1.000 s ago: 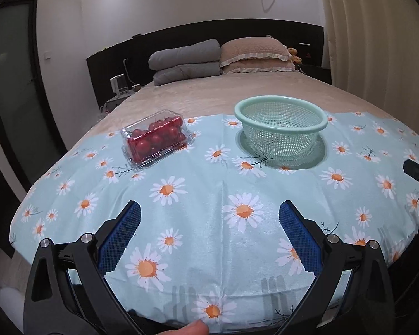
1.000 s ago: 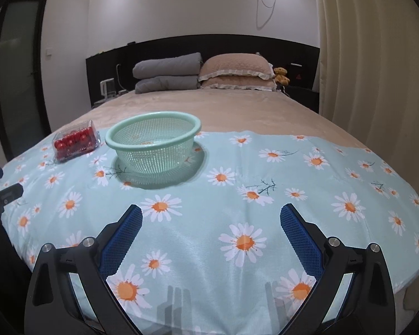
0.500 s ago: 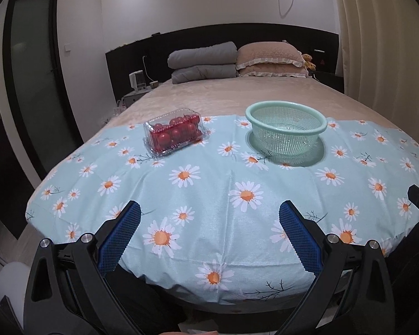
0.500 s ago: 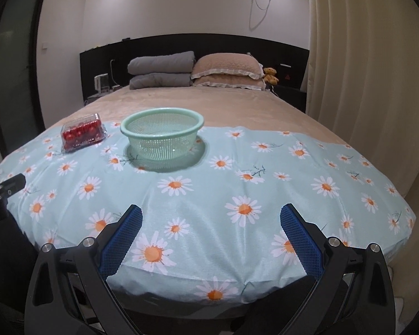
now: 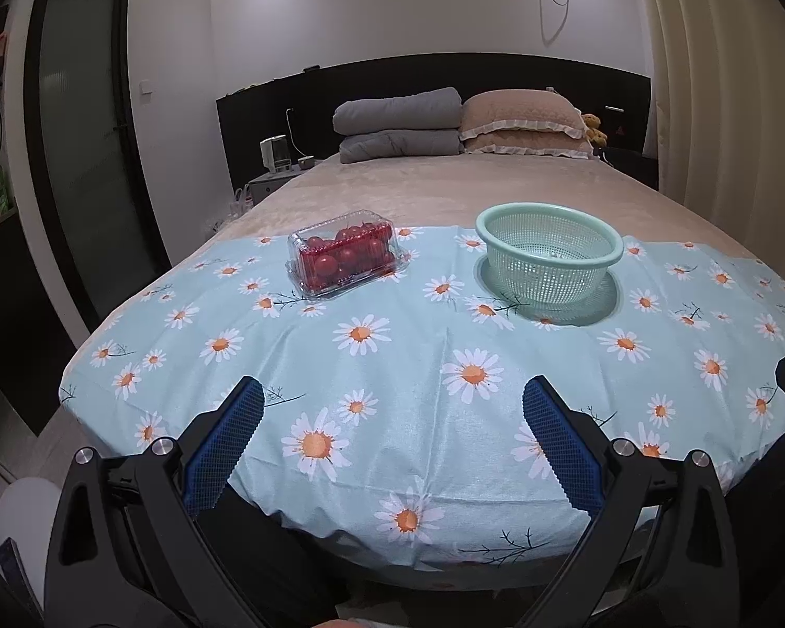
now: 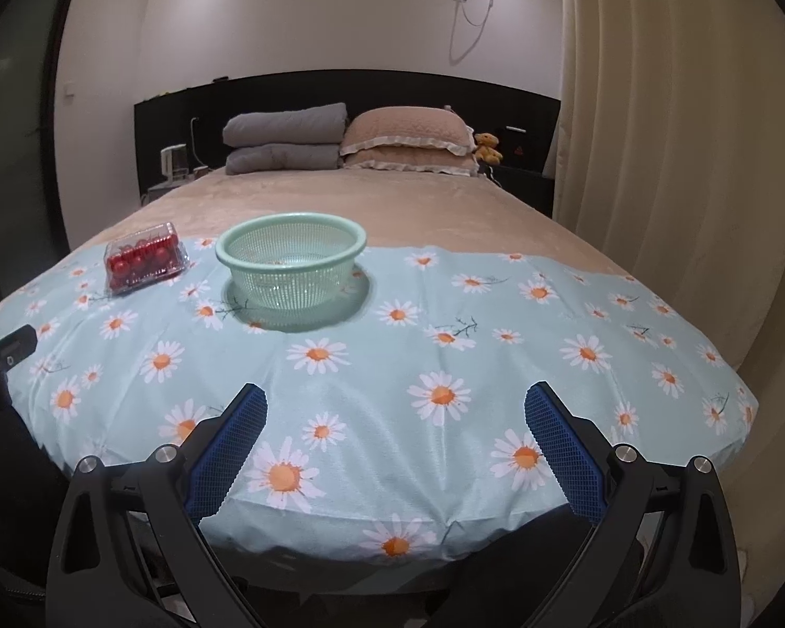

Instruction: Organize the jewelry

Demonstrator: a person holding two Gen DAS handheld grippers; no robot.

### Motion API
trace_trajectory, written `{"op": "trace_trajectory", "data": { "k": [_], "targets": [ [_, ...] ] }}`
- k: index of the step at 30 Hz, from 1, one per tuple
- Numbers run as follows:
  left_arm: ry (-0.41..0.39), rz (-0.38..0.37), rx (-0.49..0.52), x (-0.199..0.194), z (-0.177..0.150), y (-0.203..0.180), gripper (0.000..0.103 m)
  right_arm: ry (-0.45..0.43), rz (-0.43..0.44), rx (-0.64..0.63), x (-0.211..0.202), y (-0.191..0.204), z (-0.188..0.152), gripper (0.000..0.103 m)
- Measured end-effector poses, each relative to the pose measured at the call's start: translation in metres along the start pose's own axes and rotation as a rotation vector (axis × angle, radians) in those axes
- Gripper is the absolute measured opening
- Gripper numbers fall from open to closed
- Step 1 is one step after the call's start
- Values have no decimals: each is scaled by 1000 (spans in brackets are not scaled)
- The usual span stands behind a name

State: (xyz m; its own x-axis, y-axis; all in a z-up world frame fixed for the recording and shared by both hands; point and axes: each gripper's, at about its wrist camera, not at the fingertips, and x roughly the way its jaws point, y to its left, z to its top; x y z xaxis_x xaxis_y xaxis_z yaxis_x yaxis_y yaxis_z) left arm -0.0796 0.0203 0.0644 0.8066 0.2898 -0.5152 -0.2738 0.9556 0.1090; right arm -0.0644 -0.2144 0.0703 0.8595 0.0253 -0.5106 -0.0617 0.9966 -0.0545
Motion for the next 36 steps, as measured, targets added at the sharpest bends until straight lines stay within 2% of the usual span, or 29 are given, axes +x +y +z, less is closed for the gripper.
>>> {"op": "trace_trajectory", "data": {
  "k": [23, 36],
  "targets": [
    [11, 3, -12, 2, -1, 4, 97, -15, 26, -44, -3, 12, 2, 95],
    [32, -14, 0, 5, -2, 0, 97, 13, 54, -42, 1, 12, -2, 95]
  ]
}}
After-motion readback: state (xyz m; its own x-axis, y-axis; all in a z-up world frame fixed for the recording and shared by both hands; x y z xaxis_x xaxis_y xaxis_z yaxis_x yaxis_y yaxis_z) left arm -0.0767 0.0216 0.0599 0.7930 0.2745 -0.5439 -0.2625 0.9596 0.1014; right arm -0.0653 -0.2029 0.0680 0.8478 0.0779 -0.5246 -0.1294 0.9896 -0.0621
